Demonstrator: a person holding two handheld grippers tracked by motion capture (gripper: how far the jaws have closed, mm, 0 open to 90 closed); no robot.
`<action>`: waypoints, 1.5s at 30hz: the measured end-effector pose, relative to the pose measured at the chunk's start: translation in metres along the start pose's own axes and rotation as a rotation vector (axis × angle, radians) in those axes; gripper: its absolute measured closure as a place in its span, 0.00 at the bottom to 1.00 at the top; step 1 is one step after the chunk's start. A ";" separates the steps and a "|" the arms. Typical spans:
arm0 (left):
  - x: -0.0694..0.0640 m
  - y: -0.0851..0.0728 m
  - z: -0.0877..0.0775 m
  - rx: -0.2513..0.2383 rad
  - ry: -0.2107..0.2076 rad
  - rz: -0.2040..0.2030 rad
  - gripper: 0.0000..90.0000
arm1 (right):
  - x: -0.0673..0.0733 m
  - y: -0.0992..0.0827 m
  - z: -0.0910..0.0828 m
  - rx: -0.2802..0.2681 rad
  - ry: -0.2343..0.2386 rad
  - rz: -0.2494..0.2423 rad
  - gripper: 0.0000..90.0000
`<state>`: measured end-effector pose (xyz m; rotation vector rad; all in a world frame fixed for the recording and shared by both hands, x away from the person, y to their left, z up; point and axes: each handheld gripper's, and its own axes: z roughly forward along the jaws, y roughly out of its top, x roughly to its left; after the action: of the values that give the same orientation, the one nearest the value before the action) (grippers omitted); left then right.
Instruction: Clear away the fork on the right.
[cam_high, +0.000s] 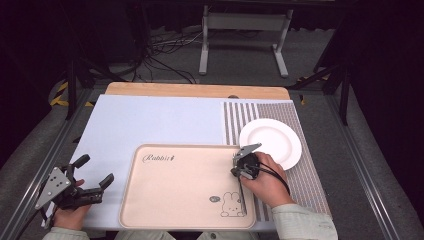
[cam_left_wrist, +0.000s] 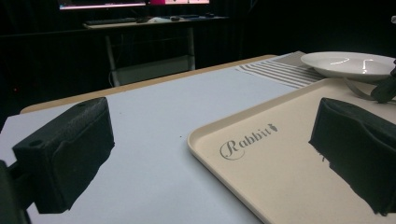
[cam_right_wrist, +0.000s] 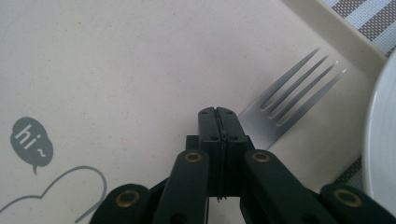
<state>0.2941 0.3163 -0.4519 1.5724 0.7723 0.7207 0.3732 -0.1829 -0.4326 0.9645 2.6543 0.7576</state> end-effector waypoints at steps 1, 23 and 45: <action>0.000 0.000 0.000 0.000 0.000 -0.001 0.00 | 0.000 0.000 0.000 -0.002 -0.001 0.000 1.00; 0.000 -0.001 0.001 0.002 -0.002 -0.002 0.00 | 0.000 0.006 -0.022 -0.152 0.040 0.051 0.58; 0.000 0.000 0.001 0.003 -0.002 0.000 0.00 | -0.002 -0.013 -0.076 -0.477 -0.014 -0.092 0.15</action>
<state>0.2943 0.3155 -0.4521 1.5758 0.7726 0.7176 0.3401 -0.2228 -0.3752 0.7071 2.3172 1.2744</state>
